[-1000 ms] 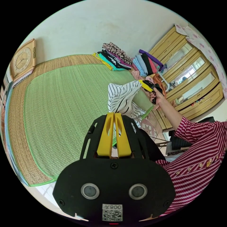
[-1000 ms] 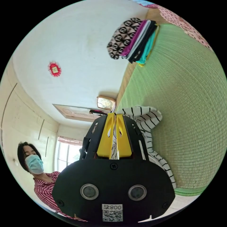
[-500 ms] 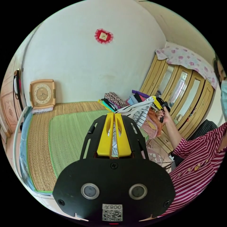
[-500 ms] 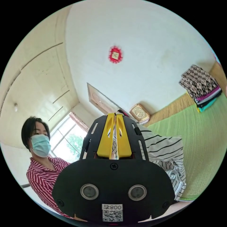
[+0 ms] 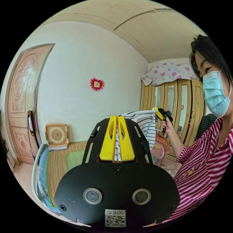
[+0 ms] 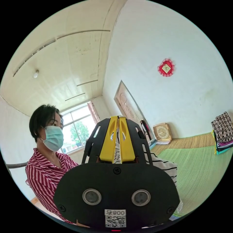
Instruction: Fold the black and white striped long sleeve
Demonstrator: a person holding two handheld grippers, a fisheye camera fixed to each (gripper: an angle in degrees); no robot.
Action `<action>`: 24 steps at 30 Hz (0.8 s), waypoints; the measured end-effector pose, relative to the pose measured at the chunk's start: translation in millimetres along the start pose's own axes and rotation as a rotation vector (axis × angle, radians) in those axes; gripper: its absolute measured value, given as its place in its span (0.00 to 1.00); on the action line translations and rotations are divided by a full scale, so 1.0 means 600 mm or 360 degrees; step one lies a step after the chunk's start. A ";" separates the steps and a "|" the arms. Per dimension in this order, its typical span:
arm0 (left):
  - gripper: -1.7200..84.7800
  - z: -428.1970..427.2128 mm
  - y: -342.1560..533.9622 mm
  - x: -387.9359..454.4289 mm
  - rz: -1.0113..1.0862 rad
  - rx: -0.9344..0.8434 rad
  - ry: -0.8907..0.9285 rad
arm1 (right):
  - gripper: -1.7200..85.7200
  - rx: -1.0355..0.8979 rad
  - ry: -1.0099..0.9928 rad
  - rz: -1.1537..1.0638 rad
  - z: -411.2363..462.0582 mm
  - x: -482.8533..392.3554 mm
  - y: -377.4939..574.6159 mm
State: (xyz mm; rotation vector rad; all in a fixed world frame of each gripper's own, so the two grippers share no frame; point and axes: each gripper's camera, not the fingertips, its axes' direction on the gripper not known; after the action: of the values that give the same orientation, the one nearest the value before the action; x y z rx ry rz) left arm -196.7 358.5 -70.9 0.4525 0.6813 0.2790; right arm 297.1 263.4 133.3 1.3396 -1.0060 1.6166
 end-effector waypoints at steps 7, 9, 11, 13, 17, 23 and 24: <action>0.02 -0.147 0.013 0.065 0.0063 0.0155 -0.0057 | 0.03 -0.0071 -0.0109 -0.0128 0.081 -0.084 0.136; 0.02 -0.196 0.018 0.090 0.0083 0.0213 -0.0071 | 0.03 -0.0093 -0.0126 -0.0158 0.102 -0.097 0.170; 0.02 -0.233 0.024 0.114 0.0118 0.0259 -0.0087 | 0.03 -0.0122 -0.0171 -0.0192 0.127 -0.112 0.213; 0.02 -0.268 0.032 0.138 0.0160 0.0301 -0.0107 | 0.03 -0.0133 -0.0194 -0.0228 0.142 -0.123 0.246; 0.02 -0.327 0.051 0.189 0.0230 0.0337 -0.0153 | 0.03 -0.0161 -0.0212 -0.0295 0.177 -0.138 0.317; 0.02 -0.378 0.069 0.243 0.0274 0.0367 -0.0149 | 0.03 -0.0136 -0.0178 -0.0379 0.228 -0.127 0.396; 0.02 -0.385 0.071 0.252 0.0278 0.0373 -0.0146 | 0.03 -0.0133 -0.0180 -0.0383 0.234 -0.124 0.402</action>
State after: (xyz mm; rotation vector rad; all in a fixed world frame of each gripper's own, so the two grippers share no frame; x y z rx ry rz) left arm -240.8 525.8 -290.2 0.7464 0.5880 0.3425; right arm 134.2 37.5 56.6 1.4483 -0.9279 1.3191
